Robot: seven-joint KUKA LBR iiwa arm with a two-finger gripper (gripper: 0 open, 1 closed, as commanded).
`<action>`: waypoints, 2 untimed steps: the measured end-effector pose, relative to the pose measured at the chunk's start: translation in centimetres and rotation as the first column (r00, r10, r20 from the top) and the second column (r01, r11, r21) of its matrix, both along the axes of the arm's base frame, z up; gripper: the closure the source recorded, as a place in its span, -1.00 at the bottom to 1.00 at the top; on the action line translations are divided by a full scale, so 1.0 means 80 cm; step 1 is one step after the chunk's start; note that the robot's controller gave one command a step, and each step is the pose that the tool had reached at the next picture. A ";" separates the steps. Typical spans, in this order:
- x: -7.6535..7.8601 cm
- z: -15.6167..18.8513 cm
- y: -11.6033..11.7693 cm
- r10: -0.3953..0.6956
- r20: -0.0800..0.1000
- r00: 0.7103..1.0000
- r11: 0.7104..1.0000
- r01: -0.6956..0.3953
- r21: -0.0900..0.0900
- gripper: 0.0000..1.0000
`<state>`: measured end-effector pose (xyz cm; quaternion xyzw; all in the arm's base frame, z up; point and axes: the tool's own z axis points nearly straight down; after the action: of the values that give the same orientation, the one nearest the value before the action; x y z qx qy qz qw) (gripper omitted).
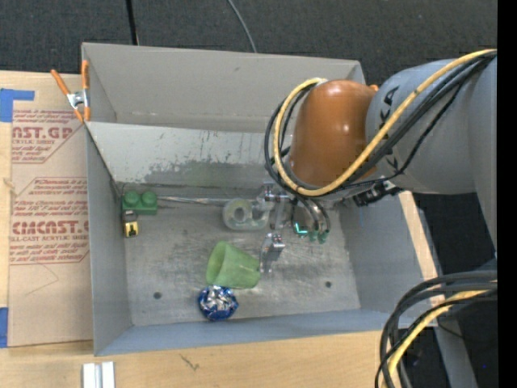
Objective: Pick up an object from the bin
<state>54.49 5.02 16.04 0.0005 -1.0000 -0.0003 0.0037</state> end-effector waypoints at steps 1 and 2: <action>-0.046 -0.101 0.105 0.298 0.034 0.954 0.955 -0.298 -0.009 -1.00; -0.047 -0.101 0.105 0.296 0.034 0.955 0.955 -0.296 -0.007 1.00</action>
Offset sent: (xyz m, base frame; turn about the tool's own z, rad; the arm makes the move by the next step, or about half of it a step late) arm -0.0470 0.0859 -0.0904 -0.3044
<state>50.76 13.41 7.94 0.1502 -0.9886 0.0014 -0.0134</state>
